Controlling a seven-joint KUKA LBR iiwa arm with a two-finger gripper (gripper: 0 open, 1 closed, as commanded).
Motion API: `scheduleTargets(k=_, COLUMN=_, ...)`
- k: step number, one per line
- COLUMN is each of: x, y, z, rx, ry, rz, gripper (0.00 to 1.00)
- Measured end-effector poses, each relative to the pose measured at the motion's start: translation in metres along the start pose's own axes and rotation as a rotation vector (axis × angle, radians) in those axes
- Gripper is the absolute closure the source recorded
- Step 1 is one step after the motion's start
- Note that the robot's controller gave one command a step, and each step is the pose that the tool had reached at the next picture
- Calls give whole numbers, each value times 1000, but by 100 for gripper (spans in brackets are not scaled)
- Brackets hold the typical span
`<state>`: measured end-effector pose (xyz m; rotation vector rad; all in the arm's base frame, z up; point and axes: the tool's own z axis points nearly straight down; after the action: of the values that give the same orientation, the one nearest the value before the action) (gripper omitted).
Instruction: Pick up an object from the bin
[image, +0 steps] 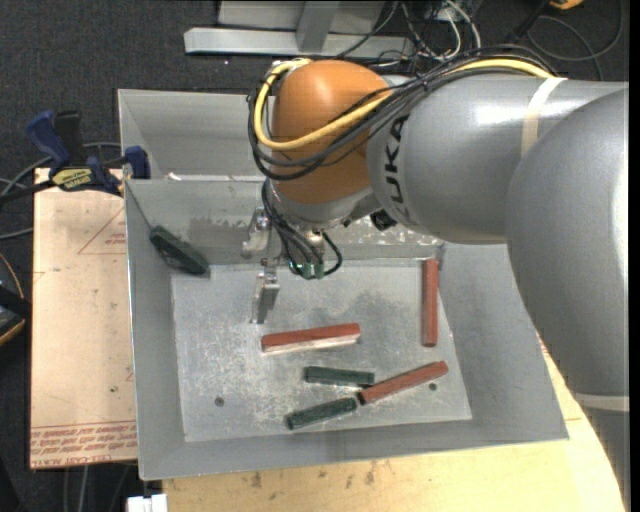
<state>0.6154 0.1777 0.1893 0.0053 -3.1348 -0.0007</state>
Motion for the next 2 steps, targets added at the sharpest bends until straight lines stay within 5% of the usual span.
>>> scheduleTargets(k=1, x=-2, y=-1, z=-5, rx=-1, ry=-7, rz=3, gripper=0)
scheduleTargets(k=2, x=6, y=-25, z=32, rx=-2, ry=-13, rz=-77, gripper=0)
